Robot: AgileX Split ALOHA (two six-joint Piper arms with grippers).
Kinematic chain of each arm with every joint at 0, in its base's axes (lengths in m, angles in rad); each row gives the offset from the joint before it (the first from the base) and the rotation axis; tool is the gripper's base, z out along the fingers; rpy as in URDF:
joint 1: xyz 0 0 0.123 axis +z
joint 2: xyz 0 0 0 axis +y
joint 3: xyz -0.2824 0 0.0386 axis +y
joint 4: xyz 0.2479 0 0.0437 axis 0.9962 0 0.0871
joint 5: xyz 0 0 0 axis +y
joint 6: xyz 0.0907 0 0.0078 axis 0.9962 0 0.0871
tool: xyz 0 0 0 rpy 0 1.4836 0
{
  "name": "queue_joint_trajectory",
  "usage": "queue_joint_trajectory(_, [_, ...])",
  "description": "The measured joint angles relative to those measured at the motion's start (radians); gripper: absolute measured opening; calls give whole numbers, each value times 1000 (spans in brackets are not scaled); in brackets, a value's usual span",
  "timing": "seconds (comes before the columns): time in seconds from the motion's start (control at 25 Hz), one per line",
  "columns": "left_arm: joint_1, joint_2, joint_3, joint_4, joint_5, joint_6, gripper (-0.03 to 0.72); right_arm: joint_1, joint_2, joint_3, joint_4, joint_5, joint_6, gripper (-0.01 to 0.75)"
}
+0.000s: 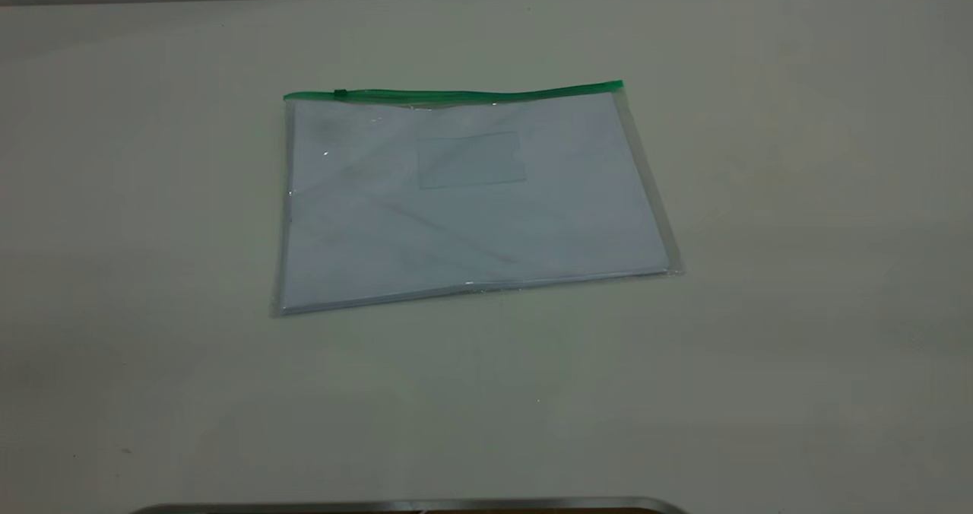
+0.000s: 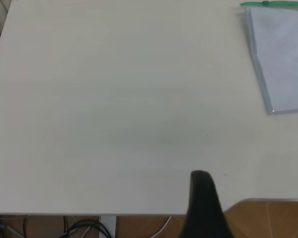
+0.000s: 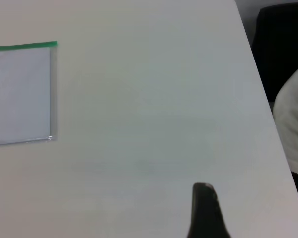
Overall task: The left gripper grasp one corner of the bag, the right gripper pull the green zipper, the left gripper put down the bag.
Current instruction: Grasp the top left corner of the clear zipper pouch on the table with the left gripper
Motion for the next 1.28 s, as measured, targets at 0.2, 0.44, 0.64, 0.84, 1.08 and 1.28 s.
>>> queue_joint_trajectory(0.2, [0, 40, -25, 0, -31, 0, 590, 0, 0, 0, 0, 0, 1, 530])
queue_joint_trajectory(0.44, [0, 363, -164, -41, -177, 1, 590, 0, 0, 0, 0, -1, 19, 530])
queue_joint_trajectory(0.64, [1, 696, -246, -147, -296, 107, 590, 0, 0, 0, 0, -1, 20, 530])
queue_joint_trajectory(0.84, [4, 1028, -329, -298, -420, 234, 590, 0, 0, 0, 0, -1, 23, 530])
queue_joint_trajectory(1.08, [4, 1397, -443, -490, -485, 399, 590, 0, 0, 0, 0, -1, 26, 530])
queue_joint_trajectory(1.28, [4, 1668, -574, -639, -487, 582, 590, 0, 0, 0, 0, -1, 26, 530])
